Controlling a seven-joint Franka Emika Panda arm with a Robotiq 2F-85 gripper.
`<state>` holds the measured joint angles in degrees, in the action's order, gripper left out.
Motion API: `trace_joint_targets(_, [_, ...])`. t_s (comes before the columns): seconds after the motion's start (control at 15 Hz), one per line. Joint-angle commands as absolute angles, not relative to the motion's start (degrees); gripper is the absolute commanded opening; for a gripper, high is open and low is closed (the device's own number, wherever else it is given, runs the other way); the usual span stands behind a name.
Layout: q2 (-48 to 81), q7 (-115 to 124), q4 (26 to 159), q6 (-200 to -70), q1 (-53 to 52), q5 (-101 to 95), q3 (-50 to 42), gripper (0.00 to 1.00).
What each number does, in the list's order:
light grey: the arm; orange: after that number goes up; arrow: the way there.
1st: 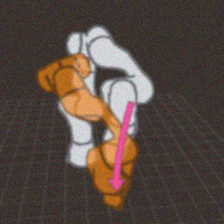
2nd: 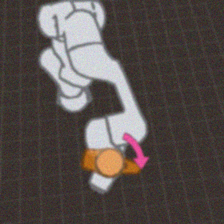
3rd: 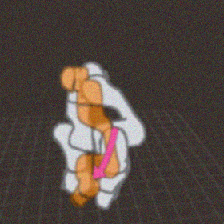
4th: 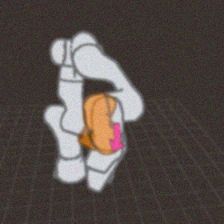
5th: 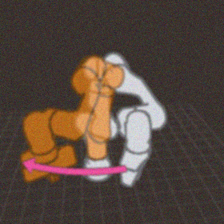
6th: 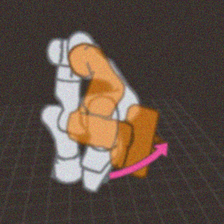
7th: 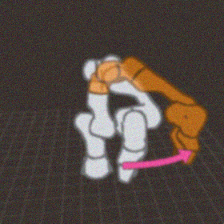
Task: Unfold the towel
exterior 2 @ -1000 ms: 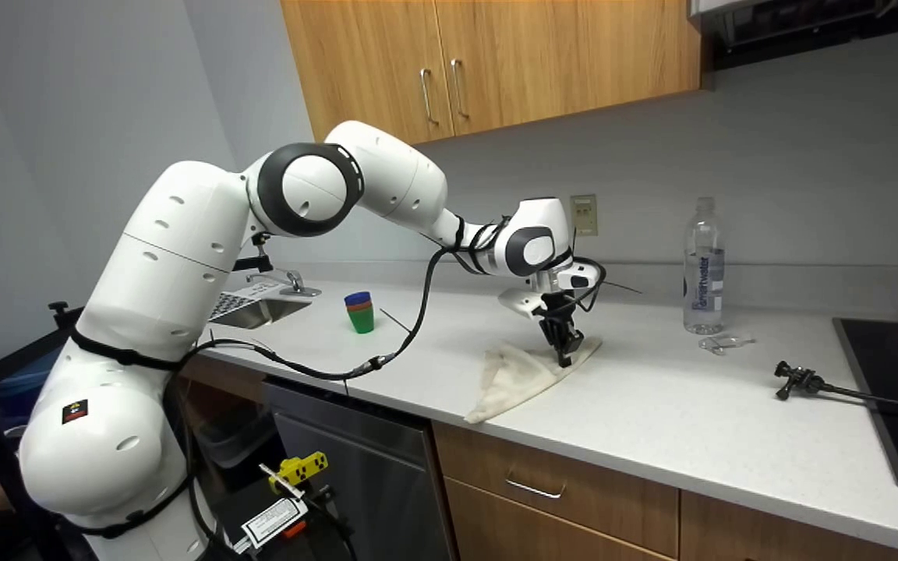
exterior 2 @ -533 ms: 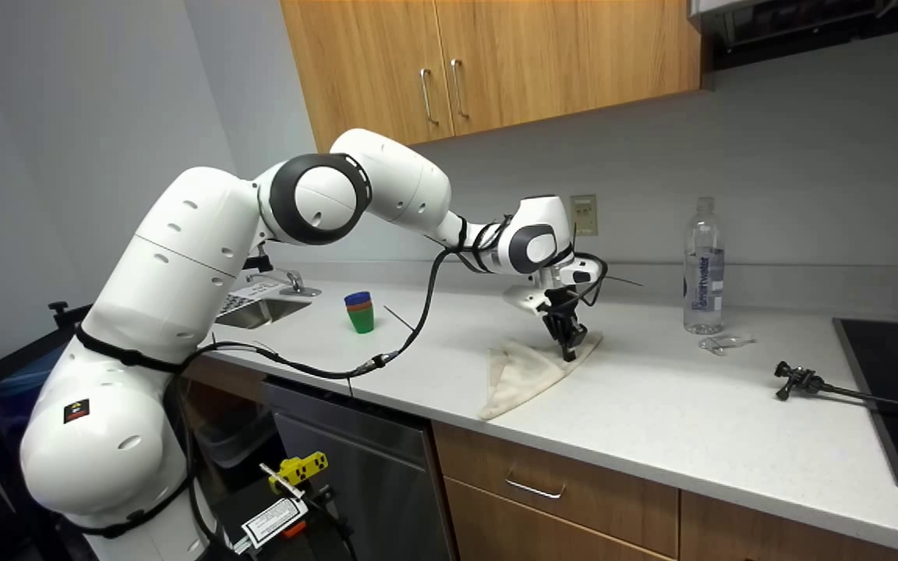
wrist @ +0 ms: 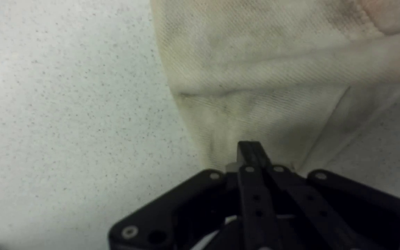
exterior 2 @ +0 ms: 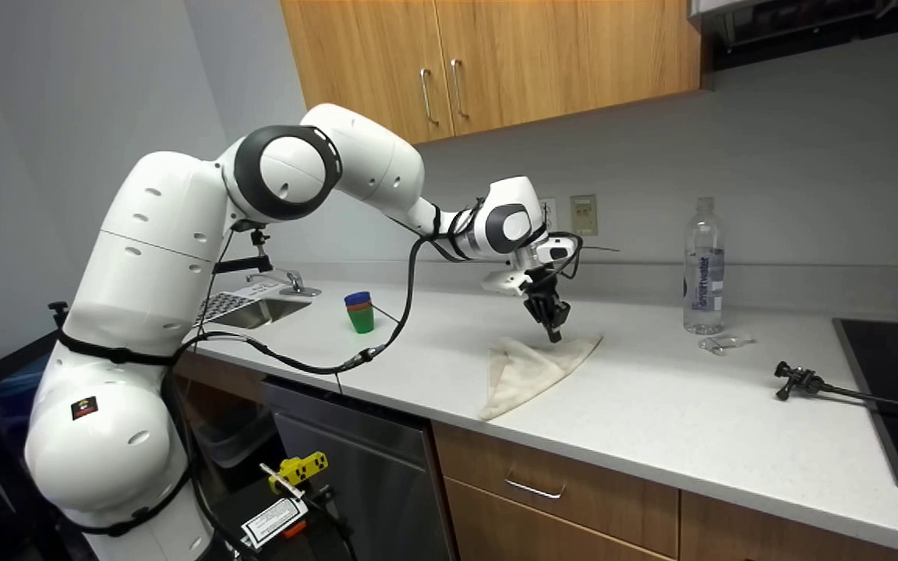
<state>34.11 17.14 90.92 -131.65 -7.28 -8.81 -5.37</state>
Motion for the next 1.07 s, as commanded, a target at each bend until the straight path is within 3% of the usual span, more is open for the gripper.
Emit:
trace_joint_targets(0.0, [25.87, 17.02, 101.62, -136.19, -8.28, -10.93, -4.95, 0.00])
trace_joint_targets(0.27, [22.56, 17.54, 107.38, -139.68, -8.50, -10.10, -3.40, 0.03])
trace_joint_targets(0.33, [21.96, 17.89, 108.53, -140.42, -8.69, -10.09, -3.10, 0.27])
trace_joint_targets(0.47, [21.57, 18.31, 109.94, -142.61, -8.94, -10.25, -2.76, 0.31])
trace_joint_targets(1.0, [22.41, 21.24, 110.66, -146.30, -10.05, -9.50, -2.70, 0.92])
